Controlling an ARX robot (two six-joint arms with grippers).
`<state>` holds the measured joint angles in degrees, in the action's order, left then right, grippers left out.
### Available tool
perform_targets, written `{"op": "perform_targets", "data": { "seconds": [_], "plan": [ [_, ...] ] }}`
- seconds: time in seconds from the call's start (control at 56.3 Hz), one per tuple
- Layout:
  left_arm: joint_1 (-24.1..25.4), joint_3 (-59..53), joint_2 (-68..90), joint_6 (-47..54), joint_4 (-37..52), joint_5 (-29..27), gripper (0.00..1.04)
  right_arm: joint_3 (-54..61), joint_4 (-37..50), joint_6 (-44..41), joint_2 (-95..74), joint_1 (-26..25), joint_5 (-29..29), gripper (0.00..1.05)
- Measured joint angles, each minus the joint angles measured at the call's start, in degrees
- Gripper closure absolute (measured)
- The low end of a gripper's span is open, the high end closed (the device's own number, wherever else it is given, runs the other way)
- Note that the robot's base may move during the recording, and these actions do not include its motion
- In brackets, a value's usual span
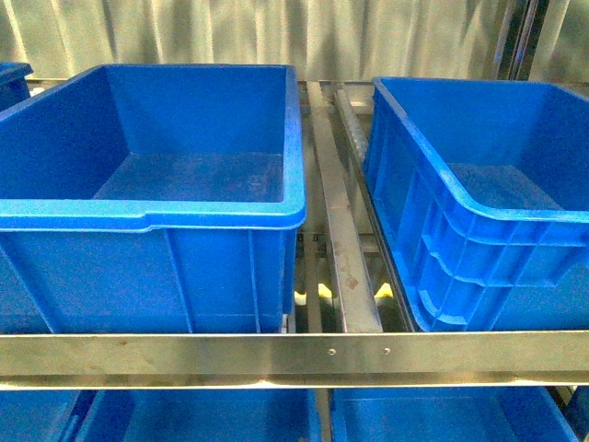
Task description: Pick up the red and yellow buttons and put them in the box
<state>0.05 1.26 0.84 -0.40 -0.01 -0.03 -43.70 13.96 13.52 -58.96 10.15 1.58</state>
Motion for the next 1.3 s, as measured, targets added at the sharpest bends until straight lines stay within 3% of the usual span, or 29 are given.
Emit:
{"op": "perform_targets", "data": {
  "seconds": [0.036, 0.124, 0.249, 0.515, 0.586, 0.675, 1.296],
  "plan": [
    [0.00, 0.00, 0.00, 0.00, 0.00, 0.02, 0.08, 5.03, 4.20, -4.50, 3.17, 0.02, 5.31, 0.21],
    [0.00, 0.00, 0.00, 0.00, 0.00, 0.00, 0.08, 14.16, 5.64, -9.18, 9.92, -0.85, 7.72, 0.37],
    [0.00, 0.00, 0.00, 0.00, 0.00, 0.04, 0.08, 23.04, 4.81, -11.74, 18.49, -1.25, 7.13, 0.58],
    [0.00, 0.00, 0.00, 0.00, 0.00, 0.02, 0.08, 31.23, 6.03, -13.05, 25.68, -4.24, 3.87, 1.01],
    [0.00, 0.00, 0.00, 0.00, 0.00, 0.02, 0.08, 33.11, 6.05, -13.20, 27.74, -7.72, -0.63, 1.01],
    [0.00, 0.00, 0.00, 0.00, 0.00, 0.00, 0.08, 35.04, 6.01, -13.18, 29.97, -9.79, -1.11, 1.01],
    [0.00, 0.00, 0.00, 0.00, 0.00, 0.02, 0.08, 41.03, 0.55, -13.20, 41.57, -9.97, -1.55, 1.01]
  ]
}}
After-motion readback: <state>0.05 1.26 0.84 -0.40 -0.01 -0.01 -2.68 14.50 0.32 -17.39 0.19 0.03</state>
